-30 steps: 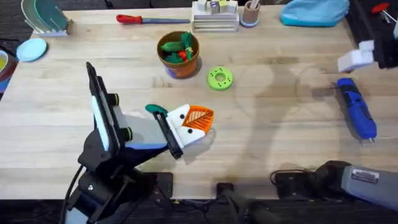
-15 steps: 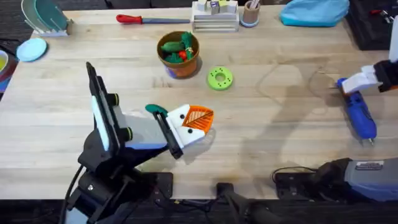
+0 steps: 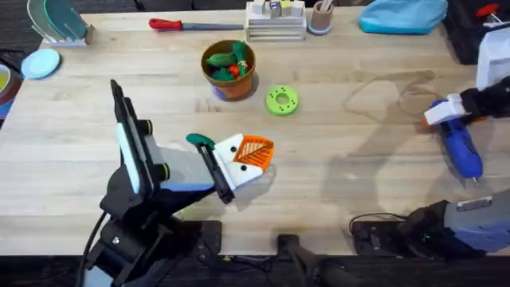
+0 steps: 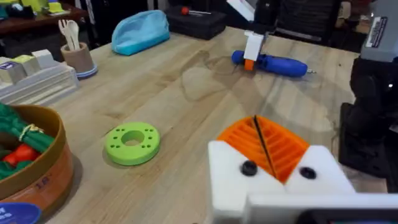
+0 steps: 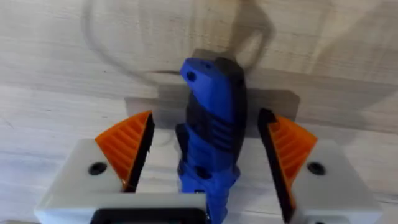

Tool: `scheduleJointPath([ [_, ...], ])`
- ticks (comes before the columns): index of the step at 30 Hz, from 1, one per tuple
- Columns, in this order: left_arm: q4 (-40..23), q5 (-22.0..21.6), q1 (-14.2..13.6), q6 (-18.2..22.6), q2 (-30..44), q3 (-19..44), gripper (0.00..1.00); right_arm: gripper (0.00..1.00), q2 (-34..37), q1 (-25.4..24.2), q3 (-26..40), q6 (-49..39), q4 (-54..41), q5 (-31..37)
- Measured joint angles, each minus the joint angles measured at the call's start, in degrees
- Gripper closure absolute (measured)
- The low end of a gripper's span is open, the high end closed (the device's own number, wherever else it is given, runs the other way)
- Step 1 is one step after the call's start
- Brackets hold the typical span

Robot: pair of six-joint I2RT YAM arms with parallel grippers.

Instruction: Pick up the gripper from the table and insert it into the empty holder that is missing its gripper. Then pick up a screw, insert it into the mounting hole, and use the screwdriver to tighten it. Finally, clean up the table by picking up the vegetable and placing it into the bucket.

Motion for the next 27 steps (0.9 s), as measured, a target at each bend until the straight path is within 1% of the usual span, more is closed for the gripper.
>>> scheduleJointPath([
  [7, 0.0, 0.0, 0.0, 0.0, 0.0, 0.0, 0.988, 0.013, 1.0, 0.0, 0.0, 0.0, 0.5, 0.6],
  [12, 0.0, 0.0, 0.0, 0.0, 0.0, 0.0, 0.988, 0.108, 1.0, 0.0, 0.0, 0.0, 0.9, 1.1],
  [15, 0.0, 0.0, 0.0, 0.0, 0.0, 0.0, 0.988, 0.204, 1.0, 0.0, 0.0, 0.0, 1.1, 1.4],
  [22, 0.0, 0.0, 0.0, 0.0, 0.0, 0.0, 0.988, 0.523, 1.0, 0.0, 0.0, 0.0, 1.1, 1.9],
  [27, 0.0, 0.0, 0.0, 0.0, 0.0, 0.0, 0.988, 0.693, 1.0, -0.1, 0.0, 0.0, 1.3, 1.9],
])
